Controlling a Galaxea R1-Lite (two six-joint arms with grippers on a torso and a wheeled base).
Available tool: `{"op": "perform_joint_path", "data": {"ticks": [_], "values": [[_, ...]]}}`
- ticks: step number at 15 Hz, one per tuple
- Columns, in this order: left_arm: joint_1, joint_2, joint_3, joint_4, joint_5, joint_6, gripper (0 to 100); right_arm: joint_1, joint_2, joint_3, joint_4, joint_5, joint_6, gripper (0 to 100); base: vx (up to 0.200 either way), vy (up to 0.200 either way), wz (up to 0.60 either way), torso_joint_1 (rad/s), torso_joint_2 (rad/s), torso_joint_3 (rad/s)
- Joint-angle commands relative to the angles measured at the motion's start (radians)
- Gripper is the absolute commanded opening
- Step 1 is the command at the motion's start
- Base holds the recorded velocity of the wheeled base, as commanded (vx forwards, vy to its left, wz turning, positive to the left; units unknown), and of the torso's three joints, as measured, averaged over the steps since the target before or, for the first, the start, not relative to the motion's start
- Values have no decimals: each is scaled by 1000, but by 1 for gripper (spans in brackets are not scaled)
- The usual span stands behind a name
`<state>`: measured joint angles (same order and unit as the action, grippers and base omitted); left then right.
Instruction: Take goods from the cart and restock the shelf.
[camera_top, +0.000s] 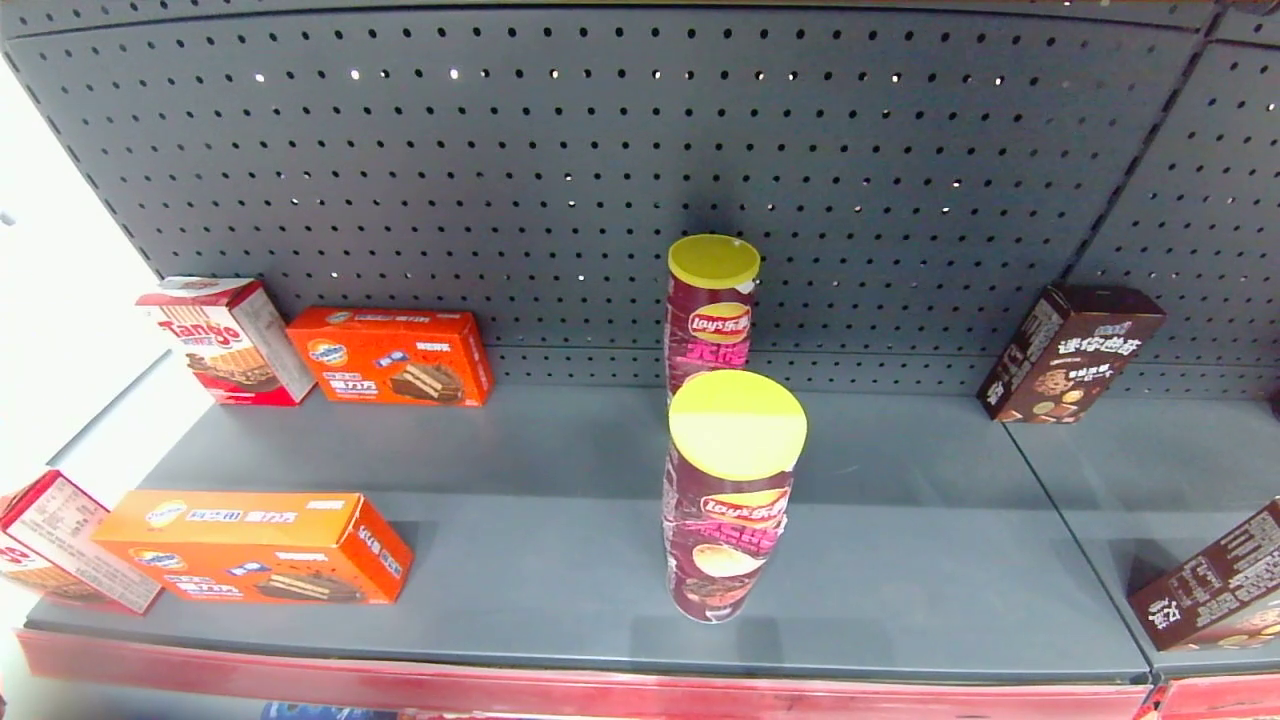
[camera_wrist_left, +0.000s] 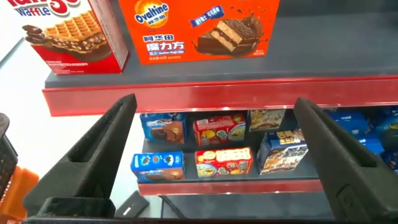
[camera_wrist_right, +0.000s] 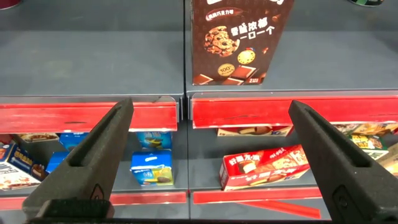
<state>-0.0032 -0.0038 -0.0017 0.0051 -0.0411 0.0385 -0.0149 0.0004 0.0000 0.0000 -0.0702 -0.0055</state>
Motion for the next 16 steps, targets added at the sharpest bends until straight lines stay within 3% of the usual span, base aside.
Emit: {"op": "perform_joint_path", "data": {"ticks": [1, 3, 6, 16], "values": [[0, 4, 0, -1, -5, 3, 100, 0, 0, 0, 0, 0, -1, 100, 0, 0, 0, 0, 0, 0], [0, 4, 0, -1, -10, -3, 100, 0, 0, 0, 0, 0, -1, 100, 0, 0, 0, 0, 0, 0], [0, 4, 0, -1, 33, -9, 100, 0, 0, 0, 0, 6, -2, 100, 0, 0, 0, 0, 0, 0], [0, 4, -1, -1, 13, -19, 100, 0, 0, 0, 0, 13, -1, 100, -20, 0, 0, 0, 0, 0]]}}
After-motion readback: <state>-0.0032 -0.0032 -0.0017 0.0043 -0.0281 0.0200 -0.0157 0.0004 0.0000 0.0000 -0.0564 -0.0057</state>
